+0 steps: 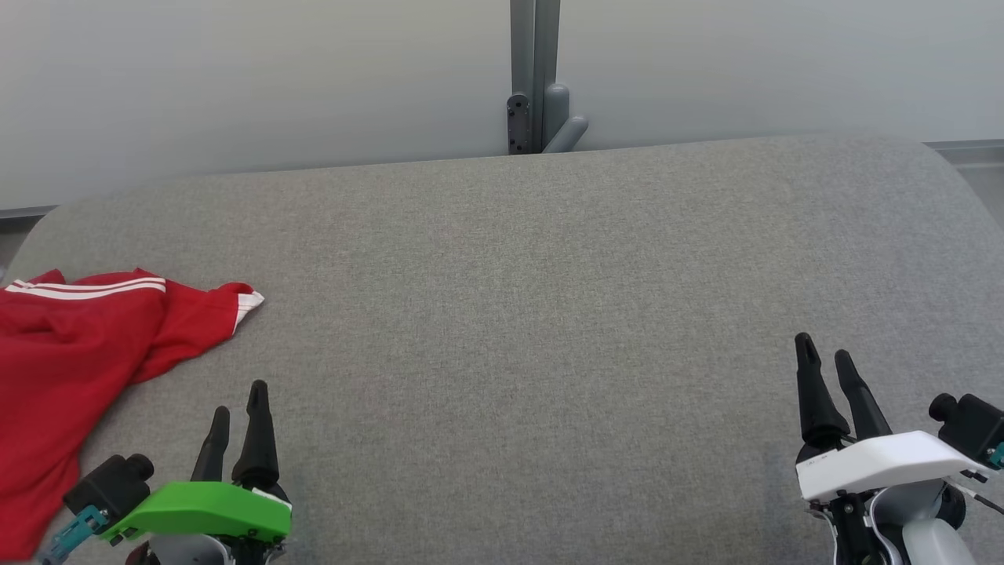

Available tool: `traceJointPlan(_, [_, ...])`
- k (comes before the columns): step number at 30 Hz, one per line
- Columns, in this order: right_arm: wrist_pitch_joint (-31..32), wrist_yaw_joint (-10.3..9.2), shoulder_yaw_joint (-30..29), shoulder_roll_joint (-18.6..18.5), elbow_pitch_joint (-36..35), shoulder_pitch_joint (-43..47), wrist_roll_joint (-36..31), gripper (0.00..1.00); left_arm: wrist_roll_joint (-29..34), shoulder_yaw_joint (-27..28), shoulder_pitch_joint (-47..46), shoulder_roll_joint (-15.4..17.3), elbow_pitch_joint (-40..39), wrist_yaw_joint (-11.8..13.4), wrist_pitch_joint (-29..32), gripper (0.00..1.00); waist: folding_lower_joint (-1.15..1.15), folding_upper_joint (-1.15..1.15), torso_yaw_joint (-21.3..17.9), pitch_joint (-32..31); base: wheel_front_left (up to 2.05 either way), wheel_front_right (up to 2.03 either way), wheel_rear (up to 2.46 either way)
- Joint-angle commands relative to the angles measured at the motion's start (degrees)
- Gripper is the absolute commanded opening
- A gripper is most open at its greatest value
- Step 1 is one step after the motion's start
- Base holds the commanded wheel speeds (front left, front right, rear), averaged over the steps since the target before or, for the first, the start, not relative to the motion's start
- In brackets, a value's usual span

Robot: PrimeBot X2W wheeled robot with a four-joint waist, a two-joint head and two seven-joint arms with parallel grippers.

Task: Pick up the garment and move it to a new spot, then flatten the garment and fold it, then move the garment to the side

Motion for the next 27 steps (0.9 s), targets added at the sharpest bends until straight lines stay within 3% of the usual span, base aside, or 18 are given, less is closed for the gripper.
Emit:
traceJointPlan(1, [-0.8, 0.03, 0.1, -0.4, -1.0, 0.1, -2.0, 1.00, 2.1, -0.1, -0.1, 0.7, -0.8, 0.0, -0.6, 1.00, 0.00, 0.00, 0.0, 0.0, 0.00, 0.00, 0.00])
traceJointPlan(27, [-4.8, 0.04, -0.2, -0.5, -2.9, 1.0, -19.2, 1.00, 19.7, 0.1, 1.5, 0.9, 0.6, -2.4, -4.5, 1.00, 0.00, 0.00, 0.0, 0.2, 0.00, 0.00, 0.00])
